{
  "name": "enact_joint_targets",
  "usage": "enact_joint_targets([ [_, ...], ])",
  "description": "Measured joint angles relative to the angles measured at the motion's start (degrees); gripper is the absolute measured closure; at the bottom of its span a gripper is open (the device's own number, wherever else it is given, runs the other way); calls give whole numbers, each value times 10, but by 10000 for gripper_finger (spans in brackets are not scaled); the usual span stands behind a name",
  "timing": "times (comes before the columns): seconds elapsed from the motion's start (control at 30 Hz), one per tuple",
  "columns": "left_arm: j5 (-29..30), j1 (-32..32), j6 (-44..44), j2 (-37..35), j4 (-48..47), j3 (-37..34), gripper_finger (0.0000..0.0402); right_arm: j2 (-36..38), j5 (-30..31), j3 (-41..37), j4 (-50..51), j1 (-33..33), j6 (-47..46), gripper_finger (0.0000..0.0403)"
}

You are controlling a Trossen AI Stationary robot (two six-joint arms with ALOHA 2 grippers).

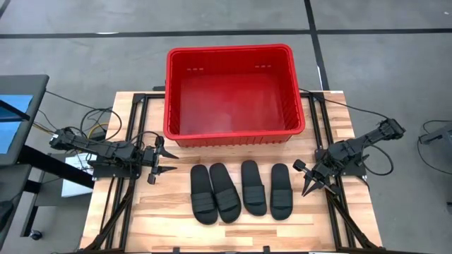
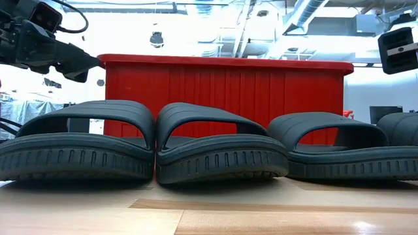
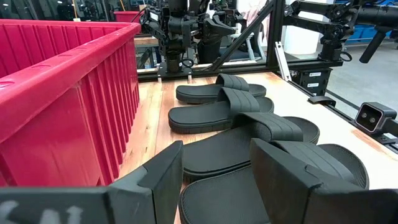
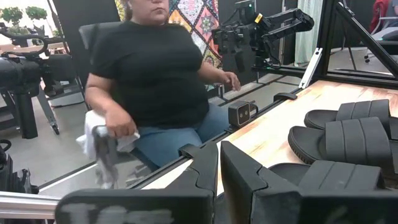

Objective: Pick and place slides into bin

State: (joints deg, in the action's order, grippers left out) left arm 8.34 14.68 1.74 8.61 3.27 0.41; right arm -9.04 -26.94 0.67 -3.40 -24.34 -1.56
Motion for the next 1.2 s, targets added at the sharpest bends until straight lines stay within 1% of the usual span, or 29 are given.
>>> enact_joint_targets([
  [1.2,0,0,-6,0,3,0,223,0,0,0,0,0,0,392],
])
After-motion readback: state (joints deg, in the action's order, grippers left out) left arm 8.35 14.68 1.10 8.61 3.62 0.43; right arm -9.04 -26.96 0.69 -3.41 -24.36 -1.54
